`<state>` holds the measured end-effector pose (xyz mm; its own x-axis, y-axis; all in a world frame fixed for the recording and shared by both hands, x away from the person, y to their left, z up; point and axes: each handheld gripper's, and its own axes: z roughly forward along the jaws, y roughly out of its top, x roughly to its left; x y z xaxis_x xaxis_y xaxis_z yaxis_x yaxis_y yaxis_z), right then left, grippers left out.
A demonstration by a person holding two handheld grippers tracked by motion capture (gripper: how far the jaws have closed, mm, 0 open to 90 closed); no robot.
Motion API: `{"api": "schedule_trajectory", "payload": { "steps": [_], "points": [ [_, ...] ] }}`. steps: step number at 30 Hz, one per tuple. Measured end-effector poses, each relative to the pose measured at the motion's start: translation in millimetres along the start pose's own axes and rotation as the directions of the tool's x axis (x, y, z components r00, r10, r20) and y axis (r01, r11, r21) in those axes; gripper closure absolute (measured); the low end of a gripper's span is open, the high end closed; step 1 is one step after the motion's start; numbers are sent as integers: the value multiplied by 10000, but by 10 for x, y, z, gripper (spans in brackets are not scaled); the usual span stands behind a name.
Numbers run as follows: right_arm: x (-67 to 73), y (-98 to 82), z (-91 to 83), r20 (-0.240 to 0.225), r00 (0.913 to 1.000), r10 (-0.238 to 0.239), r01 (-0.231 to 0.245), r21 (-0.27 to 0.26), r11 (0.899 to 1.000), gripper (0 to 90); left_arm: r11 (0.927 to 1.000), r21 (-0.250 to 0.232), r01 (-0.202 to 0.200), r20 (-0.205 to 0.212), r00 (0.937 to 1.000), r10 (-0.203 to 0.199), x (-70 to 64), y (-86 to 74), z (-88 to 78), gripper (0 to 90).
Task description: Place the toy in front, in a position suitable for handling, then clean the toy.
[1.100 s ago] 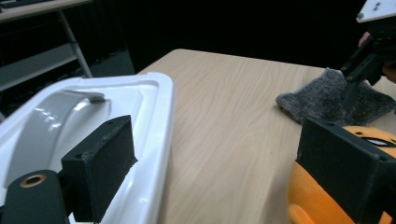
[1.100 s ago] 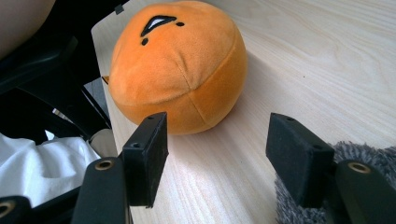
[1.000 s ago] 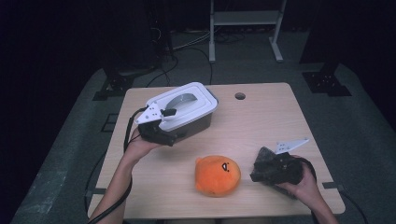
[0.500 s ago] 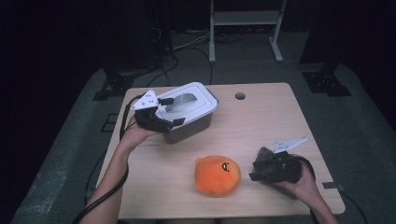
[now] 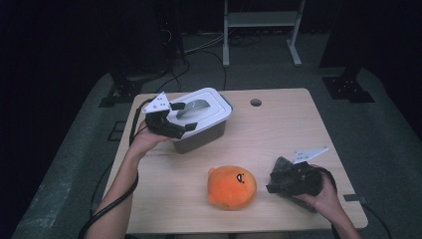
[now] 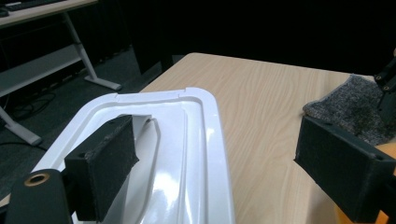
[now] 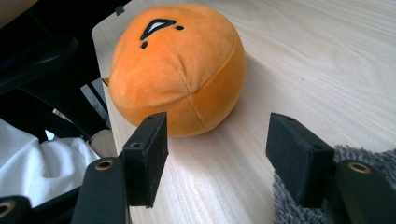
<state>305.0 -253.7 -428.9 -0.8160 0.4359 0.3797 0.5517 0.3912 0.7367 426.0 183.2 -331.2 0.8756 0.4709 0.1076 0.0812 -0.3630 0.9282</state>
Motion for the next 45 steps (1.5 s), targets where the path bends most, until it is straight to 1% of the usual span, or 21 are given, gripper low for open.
{"api": "schedule_trajectory", "payload": {
  "steps": [2, 5, 7, 9, 11, 16, 17, 20, 22, 27, 31, 33, 36, 37, 38, 40, 41, 45],
  "points": [
    [-5, 1, -1, -6, 10000, 30, -30, -6, 10000, 377, 10000, 39, 41, -101, 9999, -41, 34, 2, 14, 120],
    [-3, -7, 3, 4, 10000, 28, -28, 47, 10000, 376, 9999, 29, 161, -119, 9998, -161, 71, -1, 27, 122],
    [0, -5, -1, 7, 10000, 1, -1, 18, 10000, 376, 9999, 67, 115, -132, 9998, -114, 91, -3, 37, 128],
    [1, 1, -4, 12, 10000, 25, -25, 0, 10000, 376, 9998, 79, 204, -145, 9997, -203, 119, -5, 59, 135],
    [-3, 2, -3, 10, 10000, 44, -44, 14, 10000, 376, 9996, 200, 179, -237, 9996, -175, 156, 2, 82, 136],
    [-14, -4, -7, 11, 10000, 48, -48, -7, 10000, 376, 9995, 288, 158, -247, 9996, -151, 225, 49, 122, 136],
    [-18, -4, -10, 24, 10000, 57, -57, -6, 10000, 376, 9994, 315, 118, -255, 9996, -110, 242, 53, 132, 145],
    [-23, -5, -12, 25, 10000, 56, -56, -23, 10000, 376, 9989, 439, 165, -292, 9995, -152, 304, 51, 174, 153],
    [-28, -8, -12, 21, 10000, 79, -79, -7, 10000, 377, 9990, 423, 118, -291, 9995, -106, 334, 48, 188, 195],
    [-48, -11, -11, 18, 9999, 114, -114, -10, 9999, 376, 9983, 549, 216, -419, 9989, -193, 397, 51, 218, 205],
    [-57, -3, 4, -29, 10000, 92, -92, 16, 10000, 376, 9965, 786, 276, -570, 9981, -232, 454, 40, 255, 224],
    [-57, -1, 9, -40, 10000, 79, -79, 23, 10000, 376, 9964, 792, 303, -539, 9982, -260, 471, 39, 270, 233],
    [-58, -1, 10, -50, 10000, 74, -73, 30, 10000, 377, 9949, 979, 243, -576, 9982, -187, 496, 39, 302, 262],
    [-59, -1, 11, -50, 10000, 66, -66, 30, 10000, 376, 9934, 1136, 152, -592, 9982, -85, 504, 40, 312, 296],
    [-58, -1, 10, -54, 10000, 66, -66, 38, 10000, 377, 9929, 1184, 139, -578, 9983, -71, 505, 40, 320, 322],
    [-53, 0, 8, -57, 10000, 60, -60, 33, 10000, 377, 9908, 1354, 77, -580, 9983, 2, 513, 46, 349, 323],
    [-53, 0, 7, -61, 10000, 61, -61, 24, 10000, 377, 9901, 1402, 14, -545, 9985, 63, 511, 48, 358, 349],
    [-56, 0, 0, -66, 10000, 63, -63, -18, 10000, 377, 9860, 1663, -158, -653, 9975, 270, 518, 60, 397, 411]
  ]
}}
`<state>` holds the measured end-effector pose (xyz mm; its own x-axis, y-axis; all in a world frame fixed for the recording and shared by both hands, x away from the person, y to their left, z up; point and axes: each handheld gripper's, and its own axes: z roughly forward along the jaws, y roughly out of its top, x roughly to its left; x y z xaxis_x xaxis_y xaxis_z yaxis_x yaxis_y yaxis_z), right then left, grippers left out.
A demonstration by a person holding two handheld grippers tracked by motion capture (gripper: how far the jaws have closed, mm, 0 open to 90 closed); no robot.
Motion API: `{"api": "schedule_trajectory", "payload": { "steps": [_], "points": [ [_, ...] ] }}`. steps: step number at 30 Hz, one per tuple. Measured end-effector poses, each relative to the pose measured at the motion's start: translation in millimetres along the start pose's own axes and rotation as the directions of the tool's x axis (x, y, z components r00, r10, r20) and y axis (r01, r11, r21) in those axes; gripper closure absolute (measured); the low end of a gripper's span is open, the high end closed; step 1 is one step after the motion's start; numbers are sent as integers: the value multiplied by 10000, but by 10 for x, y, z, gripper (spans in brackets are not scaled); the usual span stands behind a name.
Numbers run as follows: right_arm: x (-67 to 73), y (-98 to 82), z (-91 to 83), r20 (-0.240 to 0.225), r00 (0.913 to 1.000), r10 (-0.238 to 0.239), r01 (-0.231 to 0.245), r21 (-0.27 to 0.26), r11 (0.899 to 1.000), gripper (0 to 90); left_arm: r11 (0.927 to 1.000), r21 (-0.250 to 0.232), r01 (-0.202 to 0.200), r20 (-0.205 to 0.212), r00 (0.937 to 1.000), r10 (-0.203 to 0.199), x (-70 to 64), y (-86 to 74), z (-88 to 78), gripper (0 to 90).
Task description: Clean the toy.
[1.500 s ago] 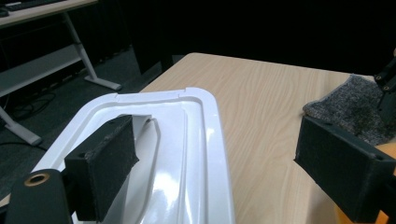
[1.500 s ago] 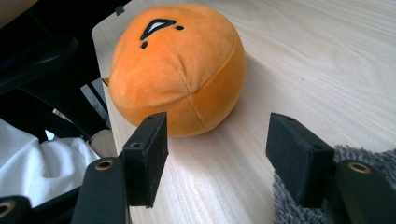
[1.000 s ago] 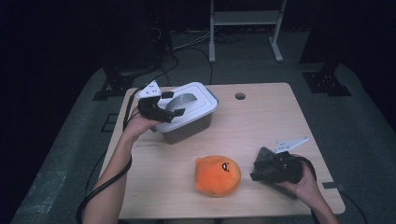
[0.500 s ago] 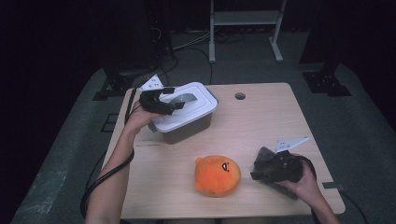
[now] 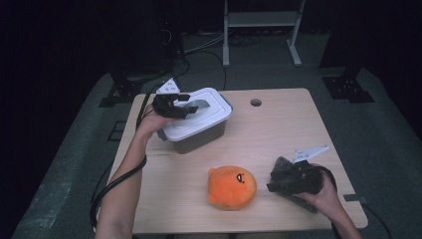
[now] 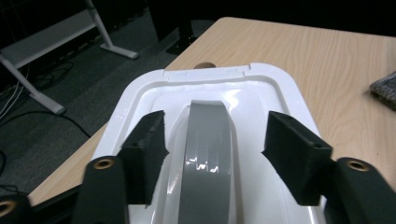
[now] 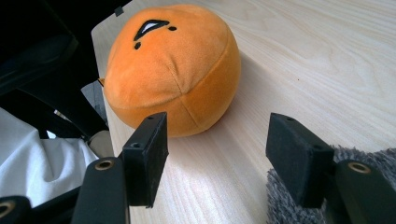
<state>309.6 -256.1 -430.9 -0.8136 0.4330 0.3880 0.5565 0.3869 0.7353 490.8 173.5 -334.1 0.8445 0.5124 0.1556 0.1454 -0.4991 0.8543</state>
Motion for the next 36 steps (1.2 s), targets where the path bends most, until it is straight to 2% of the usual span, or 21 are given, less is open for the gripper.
{"api": "schedule_trajectory", "payload": {
  "steps": [3, 7, 13, 14, 15, 17, 24, 30, 36],
  "points": [
    [0, 1, -4, 3, 10000, -34, 34, -10, 10000, 377, 9996, 289, -58, -138, 9999, 62, 22, 10, 37, 418],
    [5, 2, -10, -9, 10000, -61, 61, -26, 10000, 377, 9993, 370, -85, -151, 9998, 91, 37, 23, 62, 463],
    [6, -1, -13, -7, 10000, -61, 61, -31, 10000, 377, 9975, 697, -128, -166, 9998, 140, 41, 0, 109, 550],
    [8, -2, -14, -10, 10000, -54, 54, -29, 10000, 377, 9967, 784, -196, -48, 9998, 200, 35, -4, 113, 572],
    [9, -3, -15, -7, 10000, -44, 44, -29, 10000, 377, 9962, 825, -272, -42, 9996, 276, 24, -5, 124, 619],
    [10, -4, -17, -9, 10000, -34, 34, -41, 10000, 378, 9951, 916, -372, -129, 9992, 385, 12, 6, 132, 648],
    [15, -2, -18, -2, 10000, -71, 71, -44, 10000, 378, 9923, 1152, -458, -235, 9985, 488, 8, 35, 135, 666],
    [11, -5, -33, -20, 10000, -15, 15, -103, 9999, 379, 9933, 1103, -335, -211, 9991, 360, 9, 32, 98, 667],
    [13, -8, -35, 5, 10000, -20, 20, -93, 10000, 380, 9932, 1059, -475, -140, 9987, 492, -18, 54, 29, 667]
  ]
}}
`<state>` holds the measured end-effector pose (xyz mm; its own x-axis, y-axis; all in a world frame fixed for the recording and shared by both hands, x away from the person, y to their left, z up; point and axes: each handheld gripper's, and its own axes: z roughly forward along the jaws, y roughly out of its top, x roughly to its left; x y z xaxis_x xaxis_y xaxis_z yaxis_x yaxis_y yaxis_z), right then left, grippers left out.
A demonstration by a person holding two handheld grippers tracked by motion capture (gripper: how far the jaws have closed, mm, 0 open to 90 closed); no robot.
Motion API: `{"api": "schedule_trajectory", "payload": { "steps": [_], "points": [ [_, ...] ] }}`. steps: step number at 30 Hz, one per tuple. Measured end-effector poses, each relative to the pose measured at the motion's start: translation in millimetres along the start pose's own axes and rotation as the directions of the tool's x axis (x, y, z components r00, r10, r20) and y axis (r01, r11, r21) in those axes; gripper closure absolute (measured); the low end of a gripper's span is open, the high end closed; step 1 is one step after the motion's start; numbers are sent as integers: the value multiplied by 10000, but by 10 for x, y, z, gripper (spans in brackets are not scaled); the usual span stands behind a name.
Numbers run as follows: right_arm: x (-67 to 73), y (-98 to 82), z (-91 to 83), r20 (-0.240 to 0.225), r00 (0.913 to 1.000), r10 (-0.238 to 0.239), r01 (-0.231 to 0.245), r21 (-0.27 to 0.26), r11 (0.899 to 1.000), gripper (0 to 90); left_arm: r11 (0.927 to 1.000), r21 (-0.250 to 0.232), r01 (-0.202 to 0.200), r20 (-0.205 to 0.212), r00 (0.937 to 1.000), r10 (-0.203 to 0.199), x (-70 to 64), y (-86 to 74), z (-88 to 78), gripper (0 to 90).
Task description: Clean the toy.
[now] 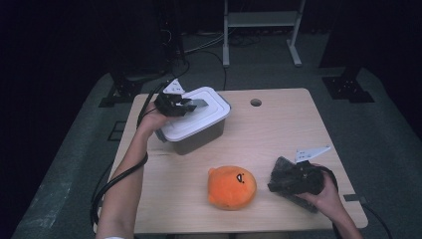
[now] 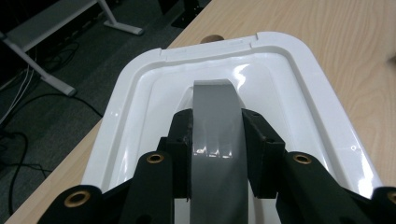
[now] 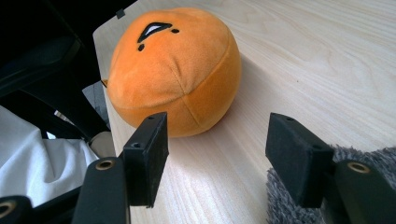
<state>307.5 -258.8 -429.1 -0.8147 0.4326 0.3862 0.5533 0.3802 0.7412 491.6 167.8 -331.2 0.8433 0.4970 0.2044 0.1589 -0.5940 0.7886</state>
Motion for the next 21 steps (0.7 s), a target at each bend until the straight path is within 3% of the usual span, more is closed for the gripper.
{"api": "schedule_trajectory", "payload": {
  "steps": [7, 21],
  "points": [
    [-11, -5, 3, 33, 10000, 9, -9, 10, 10000, 381, 9999, 15, -117, 218, 9997, 117, -33, -5, -95, 667],
    [2, -2, 5, 42, 10000, -11, 11, 38, 10000, 384, 9992, -295, -272, 252, 9993, 280, -109, 1, -267, 667]
  ]
}}
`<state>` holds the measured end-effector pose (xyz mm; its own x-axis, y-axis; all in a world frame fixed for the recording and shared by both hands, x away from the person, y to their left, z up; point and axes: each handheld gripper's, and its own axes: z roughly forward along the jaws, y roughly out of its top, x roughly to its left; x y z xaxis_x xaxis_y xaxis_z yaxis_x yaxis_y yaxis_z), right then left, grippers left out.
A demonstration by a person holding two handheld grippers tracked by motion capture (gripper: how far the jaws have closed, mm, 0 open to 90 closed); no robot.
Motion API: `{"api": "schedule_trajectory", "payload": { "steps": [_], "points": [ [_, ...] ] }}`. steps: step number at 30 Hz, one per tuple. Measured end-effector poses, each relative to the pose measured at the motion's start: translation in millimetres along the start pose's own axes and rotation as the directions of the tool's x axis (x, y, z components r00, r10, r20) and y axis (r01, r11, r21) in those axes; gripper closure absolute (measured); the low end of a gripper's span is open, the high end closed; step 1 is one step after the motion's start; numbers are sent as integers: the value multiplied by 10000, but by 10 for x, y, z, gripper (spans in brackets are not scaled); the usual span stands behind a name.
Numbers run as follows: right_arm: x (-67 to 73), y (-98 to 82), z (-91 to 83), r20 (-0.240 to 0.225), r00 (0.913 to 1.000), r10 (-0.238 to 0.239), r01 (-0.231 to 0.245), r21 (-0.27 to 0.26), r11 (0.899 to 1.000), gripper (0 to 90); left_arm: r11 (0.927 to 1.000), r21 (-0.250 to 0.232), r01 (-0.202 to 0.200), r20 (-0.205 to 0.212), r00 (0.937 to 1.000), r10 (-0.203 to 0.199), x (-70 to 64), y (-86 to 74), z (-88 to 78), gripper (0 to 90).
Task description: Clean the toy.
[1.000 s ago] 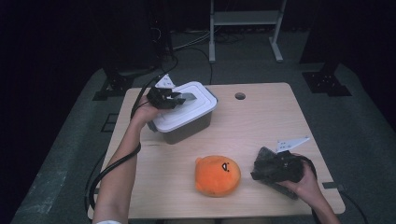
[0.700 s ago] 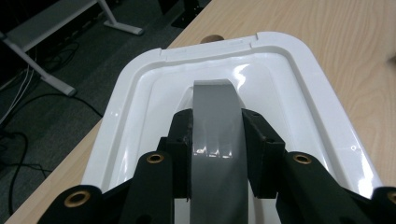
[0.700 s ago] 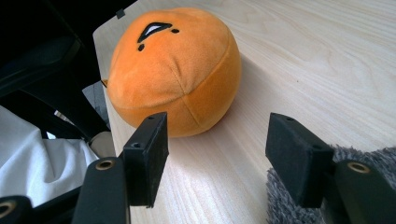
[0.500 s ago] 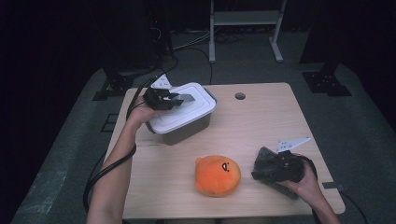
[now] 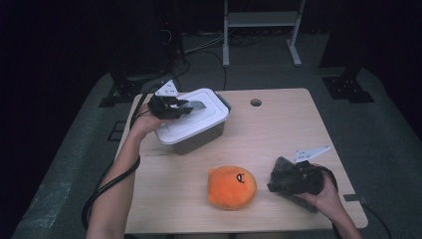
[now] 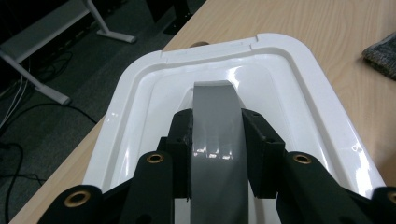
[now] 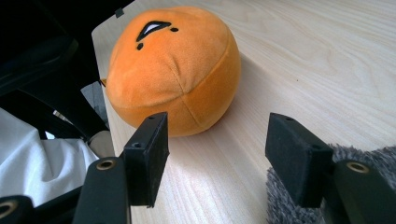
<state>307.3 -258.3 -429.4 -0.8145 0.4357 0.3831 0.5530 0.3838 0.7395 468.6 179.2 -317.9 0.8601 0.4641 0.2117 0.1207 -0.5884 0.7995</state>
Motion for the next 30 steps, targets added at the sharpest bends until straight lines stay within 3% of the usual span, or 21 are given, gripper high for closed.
{"api": "schedule_trajectory", "payload": {
  "steps": [4, 9, 19, 30],
  "points": [
    [-9, -5, -5, 13, 10000, 14, -14, -16, 10000, 385, 9999, 28, -140, -46, 9999, 140, -24, -3, -51, 667],
    [-1, 10, 13, 0, 10000, -16, 16, 19, 10000, 385, 10000, -83, 32, -138, 9999, -33, 7, 0, -48, 667],
    [-12, 2, 10, -16, 10000, 2, -2, 27, 10000, 387, 9998, -190, -13, -214, 9998, 9, 7, -11, -90, 667],
    [-1, -1, 7, 11, 10000, -17, 17, 11, 10000, 387, 9988, -384, -295, -175, 9994, 289, -113, -71, -377, 667]
  ]
}}
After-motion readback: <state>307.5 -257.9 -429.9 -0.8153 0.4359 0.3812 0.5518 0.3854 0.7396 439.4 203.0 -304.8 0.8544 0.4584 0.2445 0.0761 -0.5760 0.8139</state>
